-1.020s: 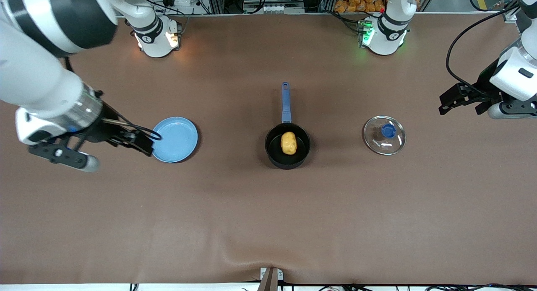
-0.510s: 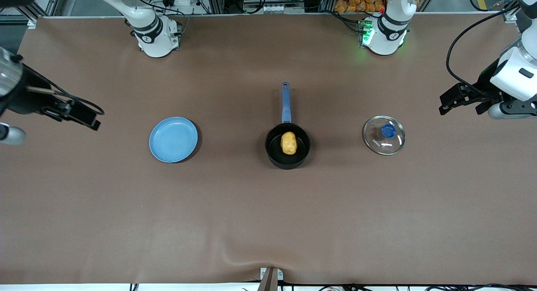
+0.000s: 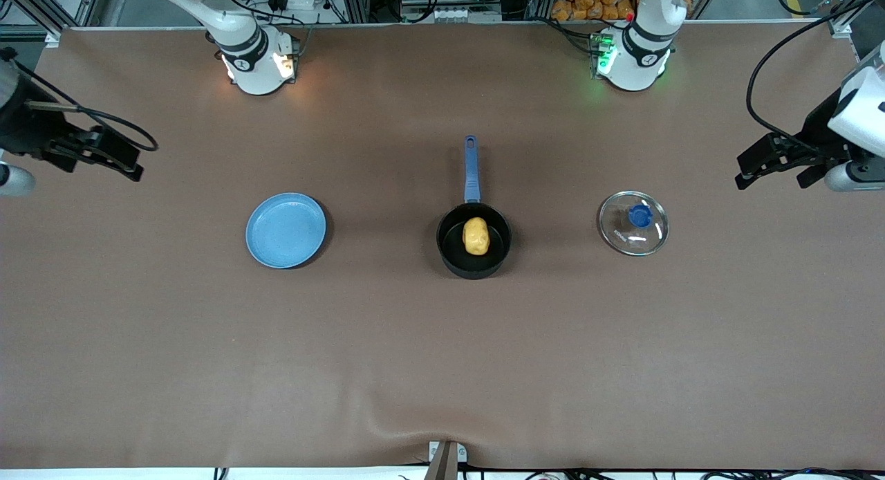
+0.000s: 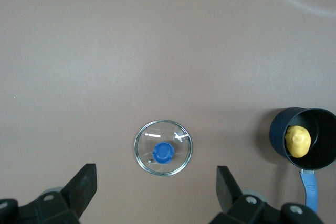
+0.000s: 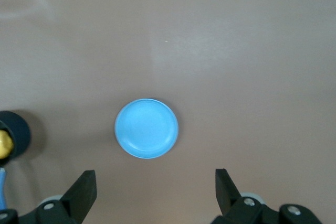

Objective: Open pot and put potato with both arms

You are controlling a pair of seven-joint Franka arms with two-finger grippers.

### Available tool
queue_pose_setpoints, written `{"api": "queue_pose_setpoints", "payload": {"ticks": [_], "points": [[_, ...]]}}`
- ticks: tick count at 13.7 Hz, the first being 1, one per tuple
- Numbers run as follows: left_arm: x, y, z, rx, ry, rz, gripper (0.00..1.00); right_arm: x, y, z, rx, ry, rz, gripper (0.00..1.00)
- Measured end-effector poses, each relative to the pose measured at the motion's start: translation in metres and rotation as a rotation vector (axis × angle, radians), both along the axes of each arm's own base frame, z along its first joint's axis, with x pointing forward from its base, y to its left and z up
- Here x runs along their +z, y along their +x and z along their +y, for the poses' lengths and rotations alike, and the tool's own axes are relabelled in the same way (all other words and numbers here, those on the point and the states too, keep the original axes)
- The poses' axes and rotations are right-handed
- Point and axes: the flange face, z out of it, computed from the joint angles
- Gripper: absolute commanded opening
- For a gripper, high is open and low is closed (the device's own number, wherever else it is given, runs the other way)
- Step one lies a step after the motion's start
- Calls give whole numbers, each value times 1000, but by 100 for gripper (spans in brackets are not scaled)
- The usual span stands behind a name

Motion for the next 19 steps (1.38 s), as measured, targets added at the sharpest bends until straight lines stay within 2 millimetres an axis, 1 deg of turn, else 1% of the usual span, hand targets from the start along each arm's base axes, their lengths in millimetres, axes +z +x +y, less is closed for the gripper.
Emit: {"api": "queue_pose_setpoints", "payload": {"ticks": [1, 2, 4, 5, 7, 8, 10, 13, 17, 19], "points": [[0, 0, 5, 9, 0, 2, 100, -3, -2, -10, 13, -6, -6, 100], [-1, 0, 13, 22, 1, 8, 100, -8, -7, -15, 21, -11, -20, 100], [-3, 0, 23, 41, 1, 22, 100, -18, -23, -17, 35, -19, -41, 100], [-3, 0, 25, 43, 1, 25, 100, -22, -33, -20, 43, -17, -38, 100], [-3, 0, 24, 41, 1, 25, 100, -26, -45, -33, 70, -5, -33, 100], [-3, 0, 24, 41, 1, 24, 100, -27, -48, -39, 79, -1, -34, 100], [1, 0, 23, 40, 1, 16, 100, -26, -49, -41, 87, 0, -41, 100], [6, 0, 14, 33, -1, 7, 100, -25, -48, -41, 88, 0, -47, 100], [6, -3, -19, -10, 20, 3, 100, -25, -48, -42, 87, 0, -48, 100], [9, -4, -21, -15, 21, -1, 100, -25, -48, -42, 87, 0, -47, 100]]}}
